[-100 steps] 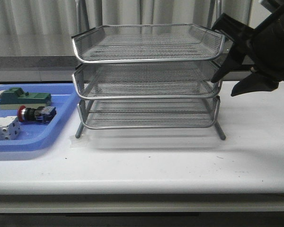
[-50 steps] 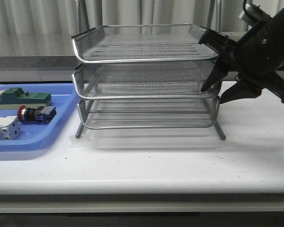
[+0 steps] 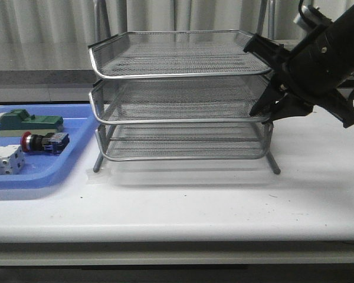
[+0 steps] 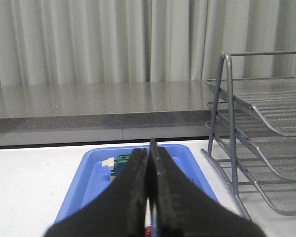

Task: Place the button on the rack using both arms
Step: 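Hook the middle mesh tray rim with the right gripper and pull it outward, then release the pulled-out tray and withdraw the right gripper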

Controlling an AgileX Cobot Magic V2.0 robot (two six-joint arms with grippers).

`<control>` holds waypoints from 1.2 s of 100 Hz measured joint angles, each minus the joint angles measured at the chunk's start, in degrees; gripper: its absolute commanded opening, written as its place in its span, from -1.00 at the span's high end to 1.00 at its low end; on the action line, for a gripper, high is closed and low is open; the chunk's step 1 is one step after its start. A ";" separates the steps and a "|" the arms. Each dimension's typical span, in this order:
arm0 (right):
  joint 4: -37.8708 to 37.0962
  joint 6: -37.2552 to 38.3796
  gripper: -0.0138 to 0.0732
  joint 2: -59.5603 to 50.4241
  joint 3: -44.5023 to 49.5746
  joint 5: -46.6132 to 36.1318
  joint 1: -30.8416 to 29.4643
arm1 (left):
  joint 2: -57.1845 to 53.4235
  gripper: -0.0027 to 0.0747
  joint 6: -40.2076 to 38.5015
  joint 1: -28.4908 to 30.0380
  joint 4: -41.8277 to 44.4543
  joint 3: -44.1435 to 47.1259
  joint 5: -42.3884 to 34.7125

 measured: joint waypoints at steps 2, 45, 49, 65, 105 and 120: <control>0.10 0.00 0.70 0.00 0.00 0.00 0.00 | 0.00 0.98 0.00 0.00 0.00 0.00 0.00; 1.38 -2.06 0.75 -1.20 2.82 -0.13 0.00 | 0.00 0.98 0.00 0.00 0.00 0.00 0.00; 1.62 -2.38 0.75 -1.96 3.87 -0.13 0.00 | 0.00 0.98 0.00 0.00 0.00 0.00 0.00; 2.09 -3.27 0.75 -5.85 8.74 0.56 0.21 | 0.00 0.98 0.00 0.00 0.00 0.00 0.00; 2.52 -3.61 0.75 -17.50 21.56 0.93 2.28 | 0.00 0.98 0.00 0.00 0.00 0.00 0.00; 2.52 -3.61 0.70 -20.30 23.85 1.80 2.41 | 0.00 0.98 0.00 0.00 0.00 0.00 0.00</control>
